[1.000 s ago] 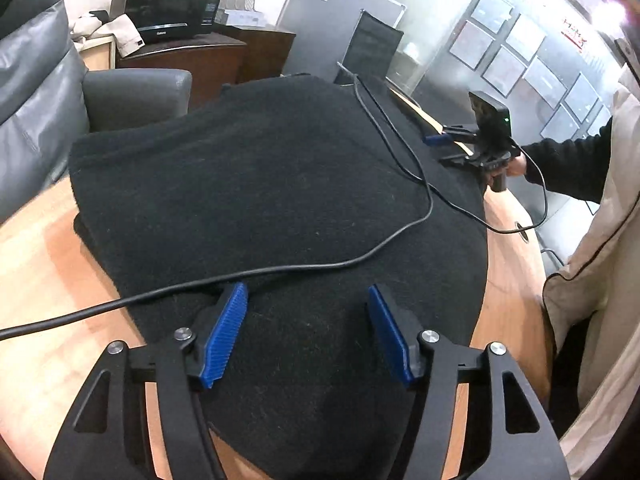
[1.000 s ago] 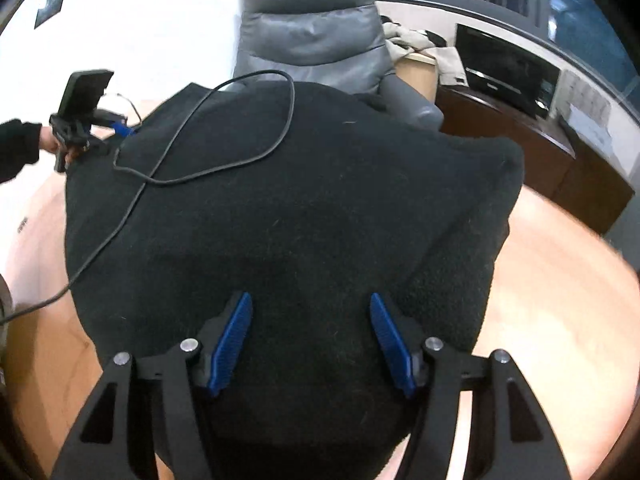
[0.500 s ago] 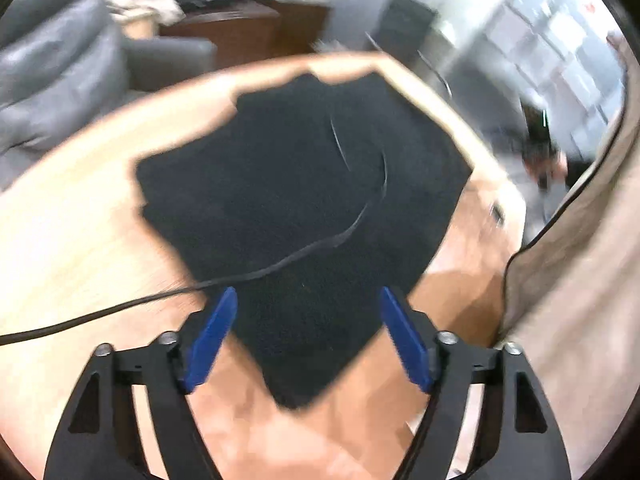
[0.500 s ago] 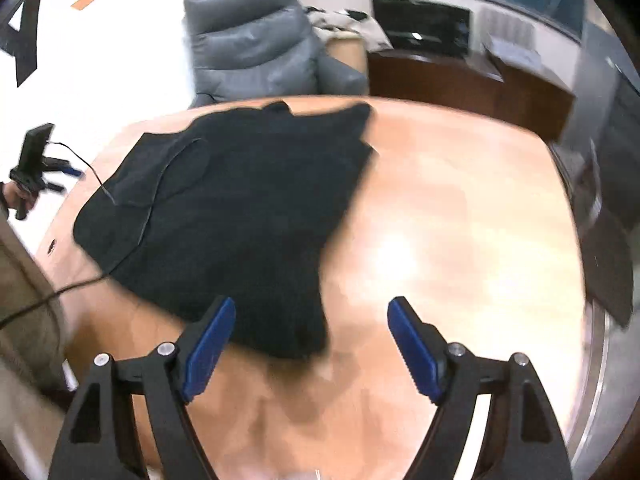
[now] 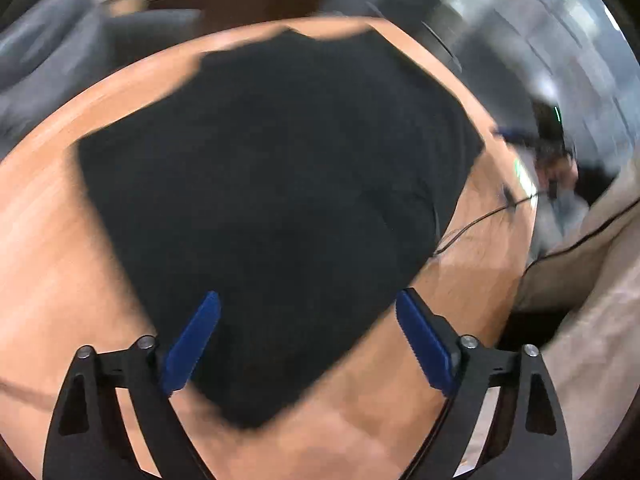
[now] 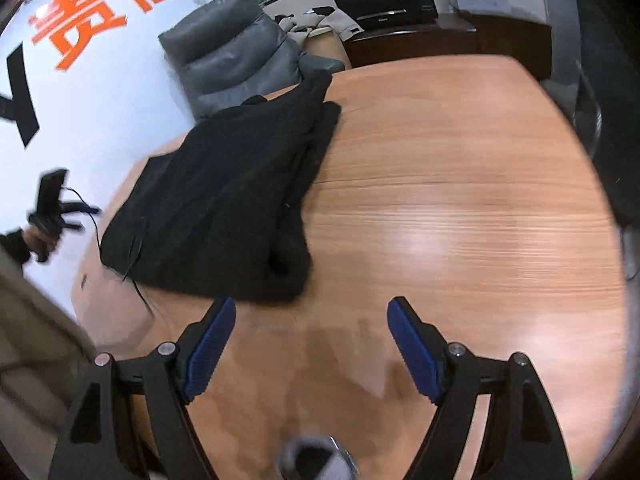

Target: Fold clothes

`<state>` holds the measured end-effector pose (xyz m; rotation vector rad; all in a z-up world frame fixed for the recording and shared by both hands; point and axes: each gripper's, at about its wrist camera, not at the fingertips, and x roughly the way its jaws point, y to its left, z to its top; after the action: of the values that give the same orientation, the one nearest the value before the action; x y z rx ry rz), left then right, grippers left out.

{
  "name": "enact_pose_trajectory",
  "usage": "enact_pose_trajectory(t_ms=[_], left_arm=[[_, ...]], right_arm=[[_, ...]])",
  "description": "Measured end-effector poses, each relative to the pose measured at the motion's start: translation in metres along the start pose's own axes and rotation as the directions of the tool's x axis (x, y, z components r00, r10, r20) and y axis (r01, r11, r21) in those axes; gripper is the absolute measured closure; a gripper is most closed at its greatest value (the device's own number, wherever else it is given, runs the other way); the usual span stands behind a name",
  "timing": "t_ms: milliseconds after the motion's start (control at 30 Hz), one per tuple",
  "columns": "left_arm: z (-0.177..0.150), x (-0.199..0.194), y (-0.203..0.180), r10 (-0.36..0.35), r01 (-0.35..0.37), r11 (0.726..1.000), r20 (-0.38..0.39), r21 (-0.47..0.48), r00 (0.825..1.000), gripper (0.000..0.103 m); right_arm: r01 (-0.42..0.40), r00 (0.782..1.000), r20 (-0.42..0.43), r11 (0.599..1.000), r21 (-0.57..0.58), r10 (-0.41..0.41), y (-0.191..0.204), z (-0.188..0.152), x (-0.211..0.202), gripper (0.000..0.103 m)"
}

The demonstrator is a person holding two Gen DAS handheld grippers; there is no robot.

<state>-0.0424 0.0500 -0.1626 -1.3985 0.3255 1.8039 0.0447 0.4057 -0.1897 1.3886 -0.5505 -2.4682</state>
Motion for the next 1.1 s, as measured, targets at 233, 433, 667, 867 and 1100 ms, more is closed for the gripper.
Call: enact_pose_trajectory(t_ms=[233, 433, 667, 867, 1100], left_arm=[[0.055, 0.05, 0.003, -0.015, 0.014, 0.978, 0.002, 0.21, 1.0, 0.016], [0.063, 0.078, 0.008, 0.012, 0.008, 0.926, -0.05, 0.378, 0.999, 0.014], [0.054, 0.081, 0.012, 0.012, -0.006, 0.9, -0.011, 0.437, 1.0, 0.007], [0.062, 0.089, 0.006, 0.022, -0.042, 0.919, 0.057, 0.392, 0.998, 0.0], [0.112, 0.119, -0.046, 0.04, -0.084, 0.941, 0.14, 0.327, 0.989, 0.0]], right_arm=[[-0.092, 0.993, 0.081, 0.99, 0.104, 0.084, 0.009, -0.011, 0.036, 0.021], [-0.102, 0.989, 0.12, 0.988, 0.115, 0.088, 0.019, -0.011, 0.057, 0.021], [-0.082, 0.996, 0.054, 0.992, 0.095, 0.077, 0.031, 0.001, 0.074, 0.062], [-0.133, 0.969, 0.216, 0.99, 0.037, 0.122, 0.057, 0.034, 0.027, 0.082], [-0.3, 0.893, 0.28, 0.929, -0.216, 0.353, 0.125, 0.092, -0.026, 0.083]])
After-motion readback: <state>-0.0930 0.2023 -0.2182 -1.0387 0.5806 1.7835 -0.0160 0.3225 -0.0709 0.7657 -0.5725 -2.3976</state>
